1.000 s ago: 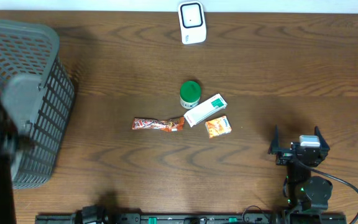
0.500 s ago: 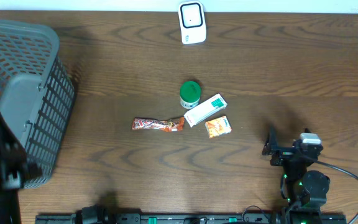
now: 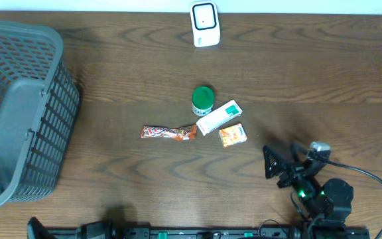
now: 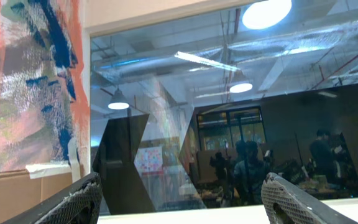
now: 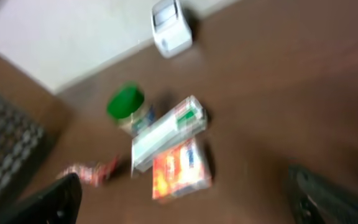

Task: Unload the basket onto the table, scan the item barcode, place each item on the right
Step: 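Move the right gripper over the Kleenex pack on the table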

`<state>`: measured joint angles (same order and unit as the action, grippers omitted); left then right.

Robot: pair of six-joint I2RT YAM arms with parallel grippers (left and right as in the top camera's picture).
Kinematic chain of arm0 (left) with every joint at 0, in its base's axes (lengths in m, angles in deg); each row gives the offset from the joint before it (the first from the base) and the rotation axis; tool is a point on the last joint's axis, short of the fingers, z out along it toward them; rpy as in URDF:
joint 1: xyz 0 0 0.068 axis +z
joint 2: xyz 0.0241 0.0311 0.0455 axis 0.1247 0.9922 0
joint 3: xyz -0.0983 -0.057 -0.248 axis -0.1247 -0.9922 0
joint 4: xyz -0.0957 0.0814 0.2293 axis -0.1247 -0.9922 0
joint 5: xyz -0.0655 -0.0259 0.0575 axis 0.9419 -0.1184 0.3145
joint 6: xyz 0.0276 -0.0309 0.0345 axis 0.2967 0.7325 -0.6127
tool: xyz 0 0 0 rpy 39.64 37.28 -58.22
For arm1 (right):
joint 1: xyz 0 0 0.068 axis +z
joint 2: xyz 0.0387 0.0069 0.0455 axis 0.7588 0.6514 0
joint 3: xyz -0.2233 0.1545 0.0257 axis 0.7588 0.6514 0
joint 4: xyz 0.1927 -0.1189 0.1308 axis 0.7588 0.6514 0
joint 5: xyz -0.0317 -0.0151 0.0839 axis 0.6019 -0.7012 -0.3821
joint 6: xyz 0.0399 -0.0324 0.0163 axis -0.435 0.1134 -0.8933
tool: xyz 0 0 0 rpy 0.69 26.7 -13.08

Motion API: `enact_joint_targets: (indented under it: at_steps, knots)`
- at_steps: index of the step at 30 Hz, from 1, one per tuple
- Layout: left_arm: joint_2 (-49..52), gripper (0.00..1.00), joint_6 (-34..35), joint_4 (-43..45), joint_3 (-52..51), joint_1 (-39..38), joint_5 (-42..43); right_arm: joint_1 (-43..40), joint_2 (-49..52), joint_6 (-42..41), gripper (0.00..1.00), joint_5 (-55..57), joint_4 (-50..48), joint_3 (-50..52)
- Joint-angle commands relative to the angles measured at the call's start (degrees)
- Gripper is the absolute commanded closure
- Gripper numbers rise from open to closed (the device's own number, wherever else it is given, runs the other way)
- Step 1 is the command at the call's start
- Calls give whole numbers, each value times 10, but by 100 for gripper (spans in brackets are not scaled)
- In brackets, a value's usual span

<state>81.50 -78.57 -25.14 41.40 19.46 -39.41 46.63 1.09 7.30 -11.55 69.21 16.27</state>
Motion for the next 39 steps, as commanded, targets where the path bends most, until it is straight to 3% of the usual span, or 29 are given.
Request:
enact_joint_targets:
  at_steps: [1,5,11,20,23,29,39]
  knots:
    - [-5,17,2,5,-18,2,5,6,23,51,1,-15,50,-79]
    - [-5,17,2,7,-35,2,5,6,109,102,1,-5,134,-195]
    - [-5,17,2,22,-61,2,5,36,334,195,1,59,284,-379]
    - [-5,17,2,39,-90,2,5,275,662,206,1,189,416,-625]
    - [-21,17,2,54,-111,2,5,332,746,208,1,195,386,-648]
    - [-95,16,3,78,-178,2,5,370,863,225,1,210,364,-648]
    - [-106,16,2,83,-236,-20,3,329,890,135,1,260,344,-651]
